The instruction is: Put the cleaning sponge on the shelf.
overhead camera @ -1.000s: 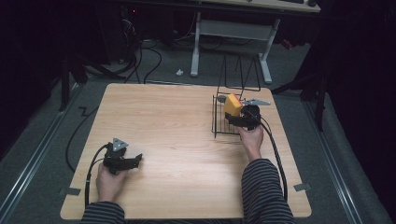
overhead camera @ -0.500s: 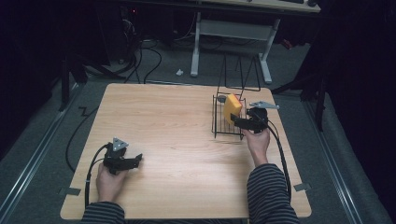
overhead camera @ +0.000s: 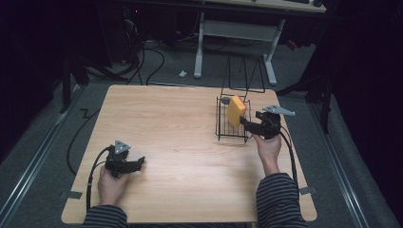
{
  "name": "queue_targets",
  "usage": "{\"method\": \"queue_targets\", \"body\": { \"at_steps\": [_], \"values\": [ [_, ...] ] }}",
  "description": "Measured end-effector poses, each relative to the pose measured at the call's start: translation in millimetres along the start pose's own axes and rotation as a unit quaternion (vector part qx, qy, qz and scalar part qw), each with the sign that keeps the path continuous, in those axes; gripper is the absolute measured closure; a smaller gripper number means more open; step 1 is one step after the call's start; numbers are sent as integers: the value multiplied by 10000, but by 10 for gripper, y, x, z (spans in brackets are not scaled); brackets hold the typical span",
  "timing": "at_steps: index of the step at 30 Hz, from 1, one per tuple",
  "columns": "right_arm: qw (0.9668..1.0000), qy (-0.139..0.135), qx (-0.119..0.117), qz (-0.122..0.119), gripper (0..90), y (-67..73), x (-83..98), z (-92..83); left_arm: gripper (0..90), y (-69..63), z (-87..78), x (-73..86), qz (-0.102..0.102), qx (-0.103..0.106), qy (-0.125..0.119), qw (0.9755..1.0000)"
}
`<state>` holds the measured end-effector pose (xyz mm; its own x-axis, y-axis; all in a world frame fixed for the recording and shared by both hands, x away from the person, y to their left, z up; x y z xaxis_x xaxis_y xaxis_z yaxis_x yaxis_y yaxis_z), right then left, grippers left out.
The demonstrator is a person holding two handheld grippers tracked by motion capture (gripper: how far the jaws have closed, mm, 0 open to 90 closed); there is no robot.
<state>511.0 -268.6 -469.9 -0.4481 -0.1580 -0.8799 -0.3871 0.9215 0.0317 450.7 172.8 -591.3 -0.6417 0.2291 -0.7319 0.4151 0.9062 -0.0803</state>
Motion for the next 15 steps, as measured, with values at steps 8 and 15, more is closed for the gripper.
{"method": "queue_targets", "body": {
  "at_steps": [8, 15],
  "values": [
    [9998, -176, 27, -61, 246, -8, -67, -164, 208, 0, 0, 1, 1, 2, 0, 10000],
    [9994, -343, 46, -44, 279, -11, -50, -325, 207, 0, -1, 1, 4, -1, 5, 10000]
  ]
}}
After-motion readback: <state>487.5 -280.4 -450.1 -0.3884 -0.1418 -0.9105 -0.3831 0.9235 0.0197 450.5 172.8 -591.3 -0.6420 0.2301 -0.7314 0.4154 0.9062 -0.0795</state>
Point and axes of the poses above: each handheld gripper's, and its own axes: z roughly forward along the jaws, x roughly out of its underside, y roughly to its left, the point moved 8 cm from there along z, roughly forward along the jaws, and after that the axes turned 5 degrees about -z, right-handed, at the moved point
